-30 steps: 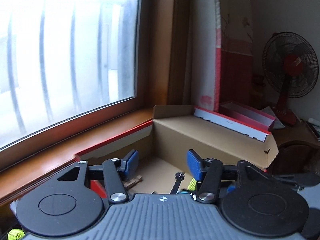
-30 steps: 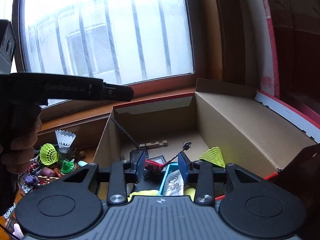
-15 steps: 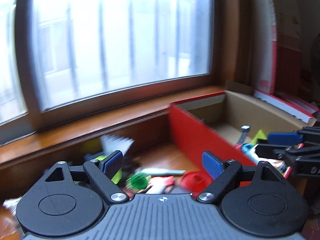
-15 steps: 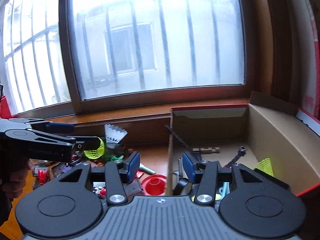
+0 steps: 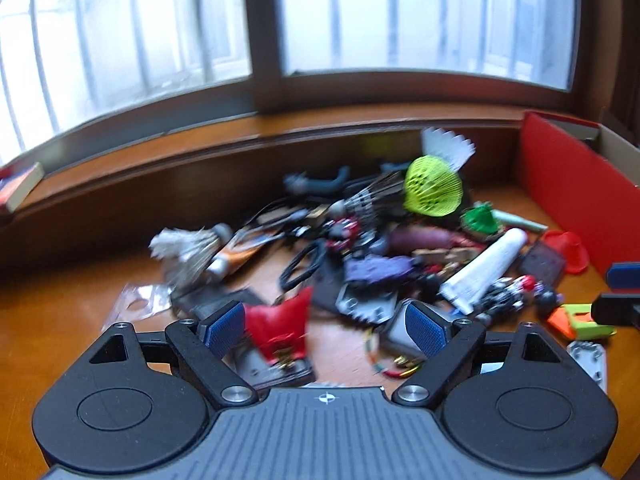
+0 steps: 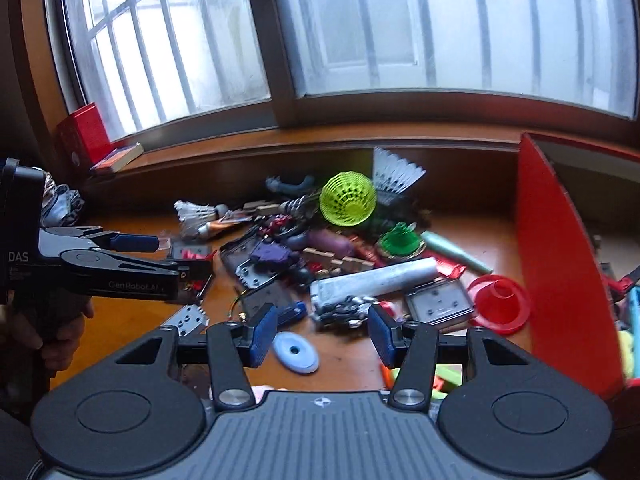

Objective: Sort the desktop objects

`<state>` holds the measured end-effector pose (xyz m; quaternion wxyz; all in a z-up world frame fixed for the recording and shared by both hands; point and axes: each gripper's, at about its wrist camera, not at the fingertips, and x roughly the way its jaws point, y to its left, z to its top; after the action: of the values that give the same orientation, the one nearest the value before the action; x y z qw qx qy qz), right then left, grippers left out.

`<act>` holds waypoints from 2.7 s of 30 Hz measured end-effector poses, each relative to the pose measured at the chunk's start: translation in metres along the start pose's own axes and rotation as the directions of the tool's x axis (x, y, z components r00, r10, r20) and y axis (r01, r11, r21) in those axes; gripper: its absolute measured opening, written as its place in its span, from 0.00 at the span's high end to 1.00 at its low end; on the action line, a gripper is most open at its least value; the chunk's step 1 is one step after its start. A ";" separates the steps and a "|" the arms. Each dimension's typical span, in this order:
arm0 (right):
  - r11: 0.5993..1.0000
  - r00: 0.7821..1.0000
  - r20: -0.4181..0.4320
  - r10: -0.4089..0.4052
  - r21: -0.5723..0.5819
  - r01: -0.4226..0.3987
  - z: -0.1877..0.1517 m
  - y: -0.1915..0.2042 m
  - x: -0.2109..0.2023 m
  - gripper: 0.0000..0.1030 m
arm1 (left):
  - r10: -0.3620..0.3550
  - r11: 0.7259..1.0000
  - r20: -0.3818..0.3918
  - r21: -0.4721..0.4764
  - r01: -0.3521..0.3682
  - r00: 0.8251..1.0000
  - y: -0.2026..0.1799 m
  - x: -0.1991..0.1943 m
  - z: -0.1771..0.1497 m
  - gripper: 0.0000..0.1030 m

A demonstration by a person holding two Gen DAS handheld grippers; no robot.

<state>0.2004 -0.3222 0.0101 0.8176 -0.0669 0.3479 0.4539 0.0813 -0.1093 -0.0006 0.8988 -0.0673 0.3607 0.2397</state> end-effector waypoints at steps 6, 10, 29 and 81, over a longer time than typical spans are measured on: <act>0.996 0.997 -0.066 0.030 -0.085 -0.035 0.000 0.039 0.046 0.46 | 0.015 0.999 -0.048 -0.048 -0.018 0.999 0.031 0.014 -0.015 0.15; 0.983 0.996 -0.086 -0.007 -0.184 -0.009 0.005 0.063 0.081 0.41 | 0.007 0.998 -0.061 -0.064 -0.011 0.998 0.044 0.026 -0.020 0.15; 0.970 0.984 -0.155 -0.093 -0.239 0.054 0.009 0.077 0.139 0.47 | -0.096 0.995 -0.036 -0.029 0.095 0.995 0.072 0.069 -0.012 0.27; 0.995 0.989 -0.148 0.023 -0.095 -0.037 0.031 0.070 0.124 0.57 | -0.214 0.974 -0.052 0.069 0.217 0.976 0.053 0.057 -0.017 0.76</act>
<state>0.2037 -0.1822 -0.0308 0.7787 -0.1345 0.3855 0.4763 0.0808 -0.0459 -0.0488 0.9132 -0.0779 0.3796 0.1257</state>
